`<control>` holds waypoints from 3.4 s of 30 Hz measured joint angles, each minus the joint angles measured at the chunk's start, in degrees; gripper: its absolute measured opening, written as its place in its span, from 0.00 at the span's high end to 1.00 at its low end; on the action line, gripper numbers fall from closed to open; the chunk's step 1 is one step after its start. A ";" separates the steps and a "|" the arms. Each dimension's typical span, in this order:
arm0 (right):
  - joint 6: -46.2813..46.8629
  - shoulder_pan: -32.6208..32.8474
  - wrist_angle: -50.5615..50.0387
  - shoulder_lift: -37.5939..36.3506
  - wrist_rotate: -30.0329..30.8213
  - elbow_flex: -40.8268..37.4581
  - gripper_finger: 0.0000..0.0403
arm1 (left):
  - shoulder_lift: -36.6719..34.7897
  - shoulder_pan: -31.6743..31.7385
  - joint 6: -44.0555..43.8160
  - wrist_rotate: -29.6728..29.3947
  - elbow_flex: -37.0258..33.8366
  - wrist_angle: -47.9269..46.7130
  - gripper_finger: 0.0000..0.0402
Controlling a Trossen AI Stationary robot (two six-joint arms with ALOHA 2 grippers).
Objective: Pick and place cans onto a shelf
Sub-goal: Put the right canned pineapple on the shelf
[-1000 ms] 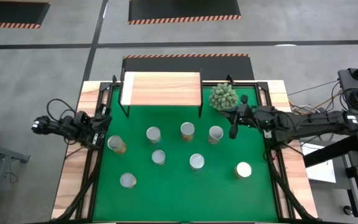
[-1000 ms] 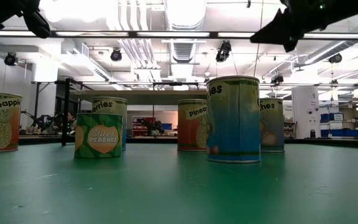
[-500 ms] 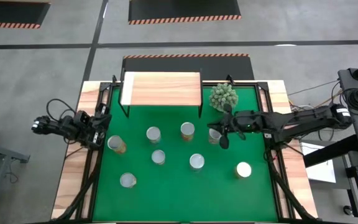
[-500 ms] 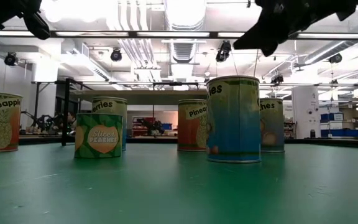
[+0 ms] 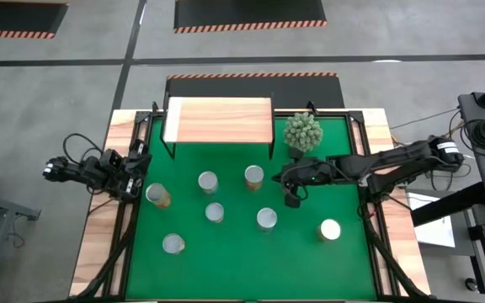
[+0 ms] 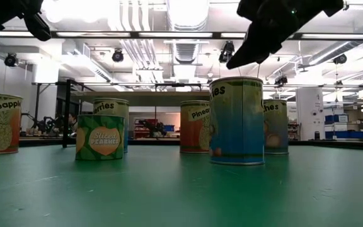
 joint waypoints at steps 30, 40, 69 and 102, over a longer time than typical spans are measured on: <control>2.58 -2.20 -0.10 13.54 2.78 6.48 0.12 | -0.14 0.02 8.20 -6.10 0.00 5.23 1.00; 2.90 -4.55 0.07 17.58 1.12 6.42 0.06 | -0.26 0.02 9.66 -6.14 0.00 6.49 1.00; 5.17 -5.13 9.05 21.52 1.29 6.37 0.36 | -0.33 0.02 11.15 -6.12 0.00 7.74 1.00; 4.94 -15.17 -20.32 31.06 11.79 52.12 0.35 | -0.35 0.02 11.12 -6.10 0.00 8.37 1.00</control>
